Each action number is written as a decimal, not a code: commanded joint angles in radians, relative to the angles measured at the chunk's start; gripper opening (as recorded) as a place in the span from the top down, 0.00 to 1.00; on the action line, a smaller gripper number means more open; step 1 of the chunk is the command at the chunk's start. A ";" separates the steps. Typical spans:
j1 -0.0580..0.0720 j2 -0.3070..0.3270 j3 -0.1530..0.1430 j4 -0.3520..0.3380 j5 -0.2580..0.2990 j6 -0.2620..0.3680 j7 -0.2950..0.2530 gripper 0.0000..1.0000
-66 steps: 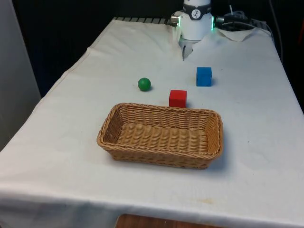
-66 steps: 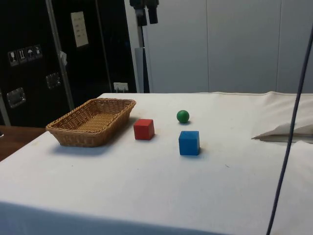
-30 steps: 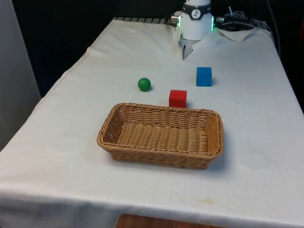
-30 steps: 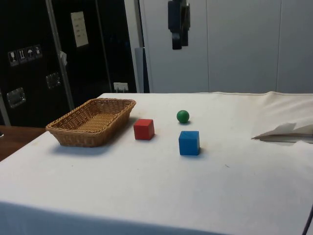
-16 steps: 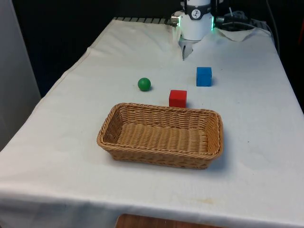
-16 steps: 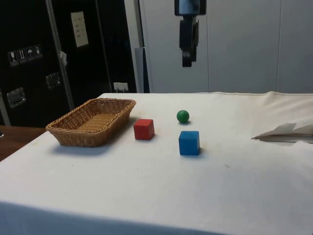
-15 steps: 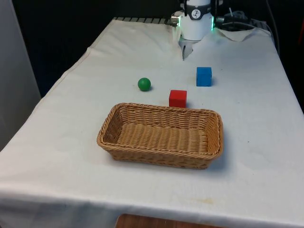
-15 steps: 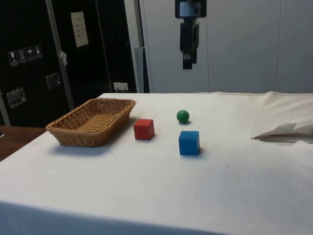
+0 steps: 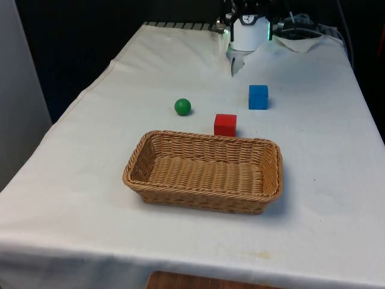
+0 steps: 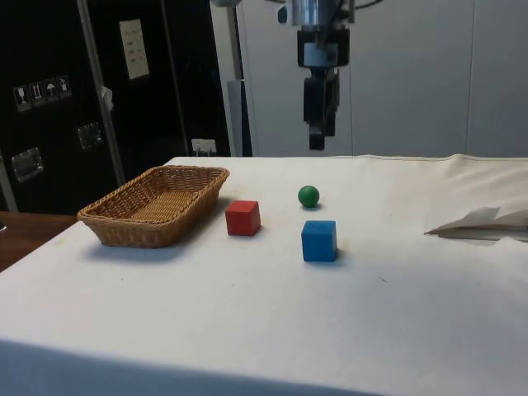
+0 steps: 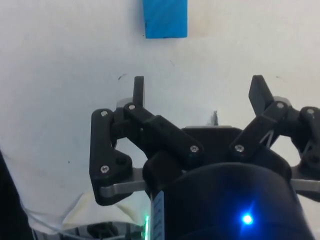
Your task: Place all non-red objects into the basket.
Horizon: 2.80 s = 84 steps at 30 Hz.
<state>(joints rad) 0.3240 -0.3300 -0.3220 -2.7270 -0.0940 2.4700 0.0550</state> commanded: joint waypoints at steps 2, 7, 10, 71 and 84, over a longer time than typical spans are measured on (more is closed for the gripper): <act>0.000 0.023 -0.001 -0.013 0.009 0.040 0.019 0.00; 0.001 0.059 -0.001 -0.023 0.017 0.080 0.038 0.00; 0.006 0.095 0.001 -0.032 0.023 0.122 0.054 0.00; 0.008 0.425 0.115 0.004 0.093 0.400 0.019 0.00; -0.005 0.500 0.144 0.032 0.125 0.433 0.011 0.00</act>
<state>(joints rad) 0.3330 0.1790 -0.2070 -2.6890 -0.0110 2.8970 0.0910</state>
